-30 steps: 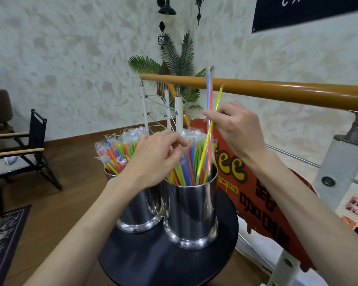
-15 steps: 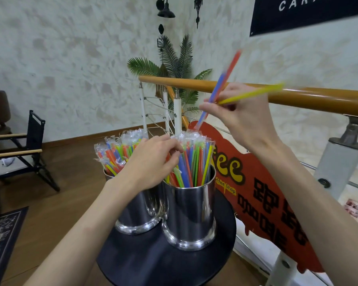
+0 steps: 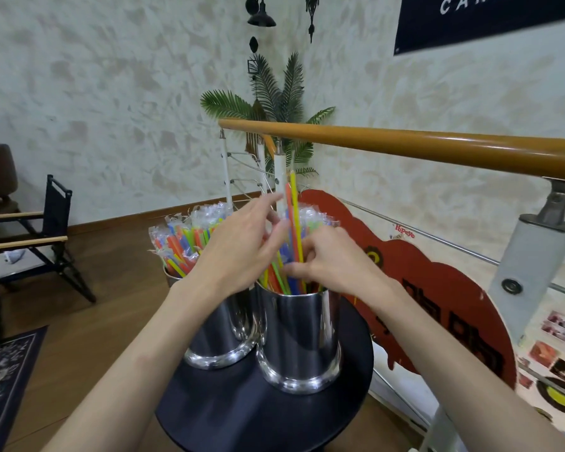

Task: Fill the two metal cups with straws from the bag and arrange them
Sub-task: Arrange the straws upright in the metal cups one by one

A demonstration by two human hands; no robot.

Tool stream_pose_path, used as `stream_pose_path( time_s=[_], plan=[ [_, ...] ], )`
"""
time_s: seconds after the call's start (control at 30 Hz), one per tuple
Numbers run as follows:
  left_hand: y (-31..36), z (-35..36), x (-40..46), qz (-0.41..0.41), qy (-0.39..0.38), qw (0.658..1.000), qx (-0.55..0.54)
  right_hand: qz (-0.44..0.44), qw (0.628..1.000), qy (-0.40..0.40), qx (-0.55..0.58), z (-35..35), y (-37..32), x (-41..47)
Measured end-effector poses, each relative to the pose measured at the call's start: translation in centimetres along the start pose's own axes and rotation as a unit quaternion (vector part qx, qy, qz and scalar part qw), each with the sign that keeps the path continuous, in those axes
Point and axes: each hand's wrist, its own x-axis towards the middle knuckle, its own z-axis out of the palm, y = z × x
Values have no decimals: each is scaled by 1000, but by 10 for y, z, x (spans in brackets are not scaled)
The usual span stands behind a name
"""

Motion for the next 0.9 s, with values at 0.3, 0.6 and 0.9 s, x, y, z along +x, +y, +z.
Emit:
stream_pose_path(
  time_s=[0.3,0.6,0.9],
  plan=[
    [4,-1,5,-5,67,998,-6,-37,993,-111,-28,2,0,1],
    [-7,4,0,53,-86,992,69,-31,997,-60,21,-53,20,-8],
    [4,0,-2,94,-100,980,147,-47,994,-98,15,-63,40,-13]
  ],
)
